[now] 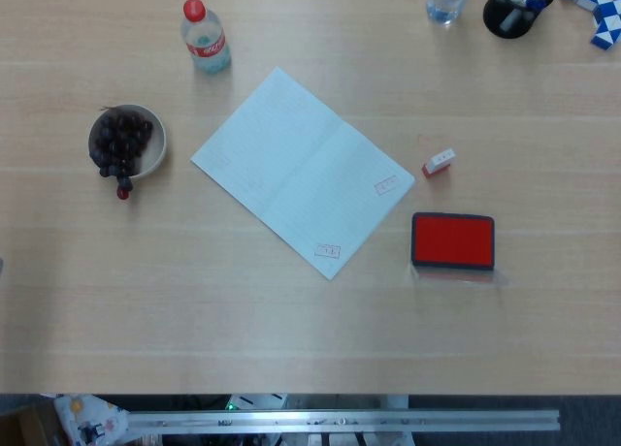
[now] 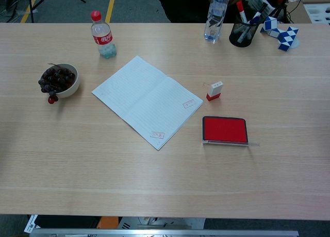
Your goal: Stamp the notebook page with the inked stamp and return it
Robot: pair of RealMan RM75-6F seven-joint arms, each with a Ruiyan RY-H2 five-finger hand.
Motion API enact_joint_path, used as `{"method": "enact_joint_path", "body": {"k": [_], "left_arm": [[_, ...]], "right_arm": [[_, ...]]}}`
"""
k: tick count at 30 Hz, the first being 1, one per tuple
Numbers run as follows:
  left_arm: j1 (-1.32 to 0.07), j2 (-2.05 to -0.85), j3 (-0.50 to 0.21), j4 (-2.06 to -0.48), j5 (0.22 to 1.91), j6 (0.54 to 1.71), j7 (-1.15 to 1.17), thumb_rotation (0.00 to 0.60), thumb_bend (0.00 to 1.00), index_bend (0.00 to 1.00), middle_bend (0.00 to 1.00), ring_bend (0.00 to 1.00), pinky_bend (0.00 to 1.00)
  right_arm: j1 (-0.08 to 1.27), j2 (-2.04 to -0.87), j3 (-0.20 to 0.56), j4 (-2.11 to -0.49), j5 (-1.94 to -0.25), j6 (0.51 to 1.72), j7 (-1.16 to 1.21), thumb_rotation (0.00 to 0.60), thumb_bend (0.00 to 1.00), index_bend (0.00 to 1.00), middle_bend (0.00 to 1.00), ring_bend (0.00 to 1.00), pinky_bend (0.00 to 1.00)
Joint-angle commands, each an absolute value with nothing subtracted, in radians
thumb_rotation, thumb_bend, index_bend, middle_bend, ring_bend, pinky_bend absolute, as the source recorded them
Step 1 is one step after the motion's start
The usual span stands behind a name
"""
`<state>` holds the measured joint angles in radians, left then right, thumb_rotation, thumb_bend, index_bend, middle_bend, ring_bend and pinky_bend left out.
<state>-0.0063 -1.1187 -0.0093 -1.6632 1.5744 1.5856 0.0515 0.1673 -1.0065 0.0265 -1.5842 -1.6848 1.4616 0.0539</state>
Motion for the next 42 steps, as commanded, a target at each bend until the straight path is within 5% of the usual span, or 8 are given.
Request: {"method": "enact_joint_path", "body": {"k": [1, 17, 23, 42], "left_arm": [[-0.005, -1.119, -0.009, -1.663, 1.574, 1.586, 0.052, 0.600, 0.19, 0.27, 0.23, 0.17, 0.10], [0.010, -1.112, -0.001, -1.659, 1.580, 1.602, 0.039, 0.600, 0.19, 0.27, 0.23, 0.17, 0.10], [0.013, -1.109, -0.001, -1.660, 1.579, 1.605, 0.034, 0.600, 0.19, 0.27, 0.23, 0.17, 0.10], [0.015, -1.105, 0.001, -1.660, 1.583, 1.604, 0.030, 0.600, 0.19, 0.27, 0.23, 0.17, 0.10]], "right_arm": [[0.224, -0.983, 0.044, -1.626, -1.681, 1.386, 0.032, 0.600, 0.29, 0.56, 0.48, 0.40, 0.39], [0.479, -1.092, 0.126, -1.706, -1.512, 1.011, -0.189, 0.600, 0.24, 0.51, 0.39, 0.32, 0.39], [0.546, -1.184, 0.144, -1.671, -1.439, 0.941, -0.286, 0.600, 0.23, 0.43, 0.37, 0.29, 0.35], [0.725, -1.467, 0.153, -1.425, -1.219, 0.784, -0.488, 0.600, 0.23, 0.43, 0.37, 0.29, 0.35]]}}
